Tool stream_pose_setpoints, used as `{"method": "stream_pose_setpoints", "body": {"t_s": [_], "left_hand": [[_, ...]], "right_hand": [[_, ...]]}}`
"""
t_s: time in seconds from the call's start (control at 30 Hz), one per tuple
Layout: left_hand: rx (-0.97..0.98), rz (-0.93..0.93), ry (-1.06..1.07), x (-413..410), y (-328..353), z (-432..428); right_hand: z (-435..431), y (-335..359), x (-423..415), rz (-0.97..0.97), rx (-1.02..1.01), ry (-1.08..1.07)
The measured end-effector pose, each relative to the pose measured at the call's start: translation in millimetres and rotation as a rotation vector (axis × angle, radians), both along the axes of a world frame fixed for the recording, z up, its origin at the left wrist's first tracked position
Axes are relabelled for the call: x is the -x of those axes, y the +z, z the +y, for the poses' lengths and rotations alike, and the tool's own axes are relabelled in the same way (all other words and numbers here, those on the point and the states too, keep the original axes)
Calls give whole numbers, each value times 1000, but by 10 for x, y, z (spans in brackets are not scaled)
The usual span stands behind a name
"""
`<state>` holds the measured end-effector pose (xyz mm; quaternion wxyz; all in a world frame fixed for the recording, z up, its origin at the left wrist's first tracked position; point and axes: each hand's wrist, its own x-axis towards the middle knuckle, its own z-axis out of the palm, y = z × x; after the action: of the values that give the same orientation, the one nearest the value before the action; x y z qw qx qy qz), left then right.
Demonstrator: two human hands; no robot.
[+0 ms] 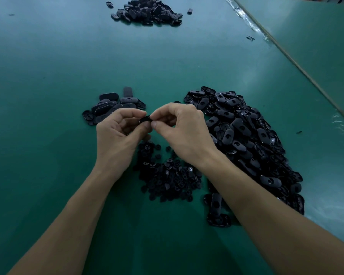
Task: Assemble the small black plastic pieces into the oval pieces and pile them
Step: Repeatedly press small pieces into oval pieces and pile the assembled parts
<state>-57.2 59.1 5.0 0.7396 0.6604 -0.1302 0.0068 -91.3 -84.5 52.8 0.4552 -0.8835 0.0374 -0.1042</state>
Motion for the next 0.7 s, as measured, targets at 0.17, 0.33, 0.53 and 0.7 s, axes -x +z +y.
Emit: {"method": "stream_pose_setpoints", "body": {"t_s": [0.17,0.33,0.53,0.7], "left_hand": [[-37,-5,-3,1,0,10],[-98,-41,-14,20,-3,4],[-114,-36,-13,6,-2,21],[-104,-24,-23,-3,9,33]], "right_hand": [[1,13,2,-18,62,-12],[5,26,19,-12,116,-5],[67,-9,35,8,165,-15],[73,4,40,5,152,-11]]}}
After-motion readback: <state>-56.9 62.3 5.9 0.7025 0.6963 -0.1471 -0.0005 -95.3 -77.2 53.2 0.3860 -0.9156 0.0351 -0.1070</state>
